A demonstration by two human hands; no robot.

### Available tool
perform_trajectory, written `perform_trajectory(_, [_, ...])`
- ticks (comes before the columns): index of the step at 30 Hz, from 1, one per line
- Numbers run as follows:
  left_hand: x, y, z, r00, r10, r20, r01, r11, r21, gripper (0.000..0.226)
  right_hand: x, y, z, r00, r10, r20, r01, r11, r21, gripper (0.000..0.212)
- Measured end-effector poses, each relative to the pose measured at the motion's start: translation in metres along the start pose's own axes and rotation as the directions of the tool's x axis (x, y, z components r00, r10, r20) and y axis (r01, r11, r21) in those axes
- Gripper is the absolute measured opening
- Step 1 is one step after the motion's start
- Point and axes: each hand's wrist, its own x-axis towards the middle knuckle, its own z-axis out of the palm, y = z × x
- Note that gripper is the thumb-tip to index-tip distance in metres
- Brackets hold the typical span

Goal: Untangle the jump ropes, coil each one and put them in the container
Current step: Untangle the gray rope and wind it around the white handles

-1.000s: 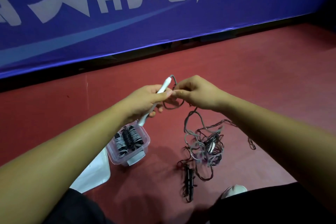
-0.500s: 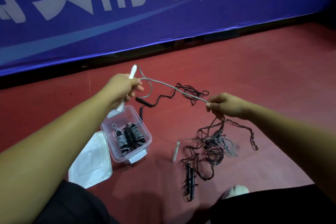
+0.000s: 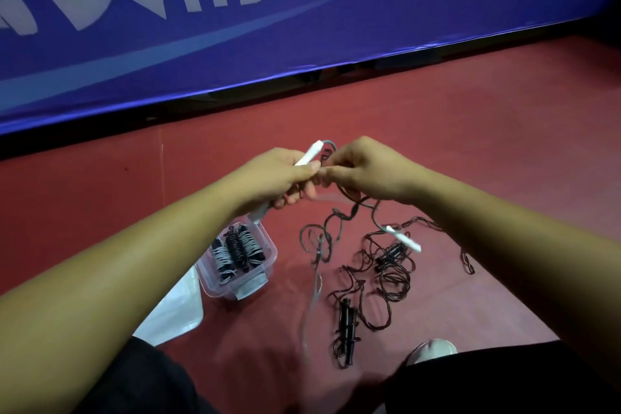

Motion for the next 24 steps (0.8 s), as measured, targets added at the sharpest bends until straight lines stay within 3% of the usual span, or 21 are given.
perform_trajectory(4, [0.005,0.006,-0.009,0.988,0.013,-0.151,-0.037,0.986,-0.16,0.024,-0.003,0.021,-0.004,0.999,0.042,-0.006,-0.041,0.994,0.102,0.024])
perform_trajectory(11, [0.013,-0.007,-0.06,0.871,-0.174,-0.46,-0.043,0.905,-0.424,0.026,-0.019,0.102,-0.012,0.944,0.309,0.116,-0.274,0.93,-0.246,0.027])
perform_trajectory(14, [0.013,-0.023,-0.076,0.845,-0.173,-0.506,0.044,0.966,-0.256,0.024,-0.024,0.11,-0.017,0.943,0.329,0.049,-0.314,0.929,-0.193,0.027])
perform_trajectory(16, [0.012,-0.033,-0.075,0.858,-0.165,-0.487,0.168,0.985,-0.038,0.011,-0.019,0.099,-0.019,0.959,0.284,-0.026,-0.285,0.953,-0.1,0.027])
perform_trajectory(18, [0.01,-0.034,-0.066,0.888,-0.135,-0.439,0.25,0.944,0.217,0.008,-0.012,0.078,-0.014,0.971,0.235,-0.034,-0.236,0.971,-0.032,0.026])
perform_trajectory(20, [0.009,-0.026,-0.051,0.911,-0.046,-0.409,0.206,0.911,0.357,0.011,-0.006,0.057,-0.009,0.986,0.168,-0.008,-0.168,0.985,-0.026,0.025])
perform_trajectory(24, [0.005,-0.003,-0.015,0.934,0.135,-0.331,-0.061,0.973,0.223,0.015,-0.002,0.025,-0.005,0.998,0.006,0.055,0.001,0.993,-0.117,0.024])
